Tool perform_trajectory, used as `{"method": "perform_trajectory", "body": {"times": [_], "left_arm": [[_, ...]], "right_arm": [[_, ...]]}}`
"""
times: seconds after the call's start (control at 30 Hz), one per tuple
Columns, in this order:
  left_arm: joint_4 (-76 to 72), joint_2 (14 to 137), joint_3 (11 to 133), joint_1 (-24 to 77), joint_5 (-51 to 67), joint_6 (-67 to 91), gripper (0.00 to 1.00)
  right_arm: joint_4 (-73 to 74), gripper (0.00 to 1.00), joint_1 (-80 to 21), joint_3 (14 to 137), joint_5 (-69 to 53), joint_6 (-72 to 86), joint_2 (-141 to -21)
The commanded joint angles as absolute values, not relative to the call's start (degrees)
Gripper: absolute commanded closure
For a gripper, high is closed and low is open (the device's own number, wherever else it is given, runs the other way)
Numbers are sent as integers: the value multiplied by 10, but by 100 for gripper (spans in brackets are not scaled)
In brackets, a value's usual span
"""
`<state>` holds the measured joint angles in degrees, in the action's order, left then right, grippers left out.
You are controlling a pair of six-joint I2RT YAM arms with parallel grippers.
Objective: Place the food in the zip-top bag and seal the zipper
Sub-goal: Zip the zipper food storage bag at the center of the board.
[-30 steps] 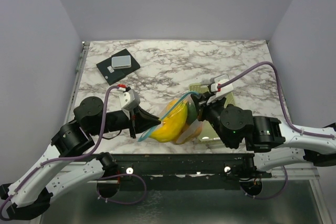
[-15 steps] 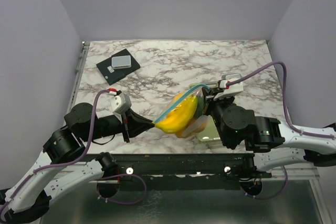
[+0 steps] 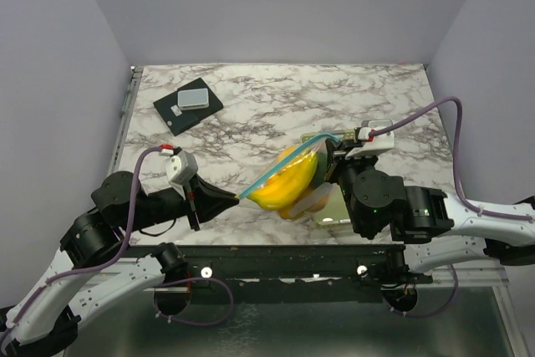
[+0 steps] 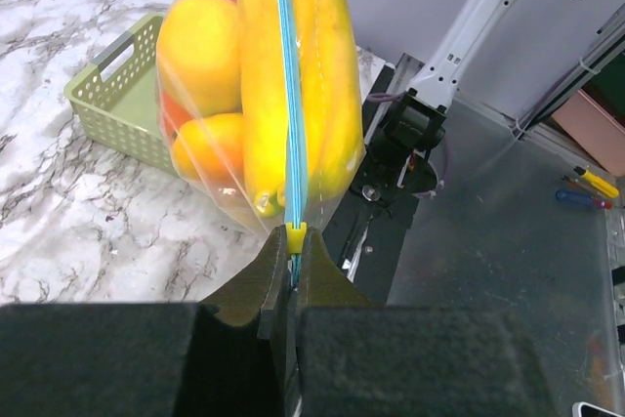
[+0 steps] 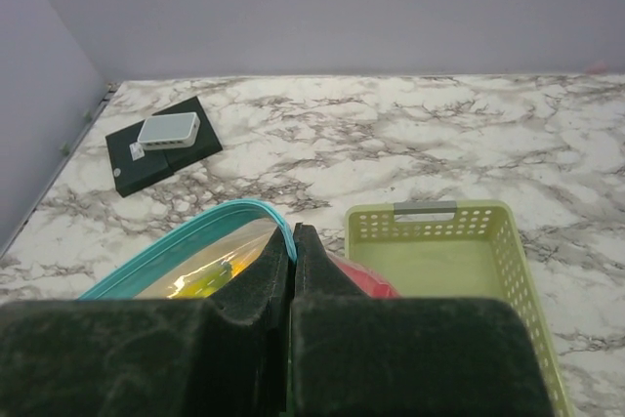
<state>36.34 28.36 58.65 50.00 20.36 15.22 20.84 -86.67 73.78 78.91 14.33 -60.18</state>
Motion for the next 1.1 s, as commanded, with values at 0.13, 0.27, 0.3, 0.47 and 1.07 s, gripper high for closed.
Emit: {"method": "perform_trajectory", "body": {"times": [0.13,0.27,0.3,0.47,1.07], "left_arm": [[416,292,612,504,200,162,100],[409,309,627,503,180,159,100],[406,312,628,503,176,158,100],[393,324,634,503,141,154,100],[405,311,592,503,84,139,80]], "right_arm": [[258,99,-858,743,807,190,-576],[349,99,-857,763,765,261,-585],[365,99,-857,765,757,275,-588],[439,99,-857,771,720,352,-606],[295,99,-857,741,546,223,-589]]}}
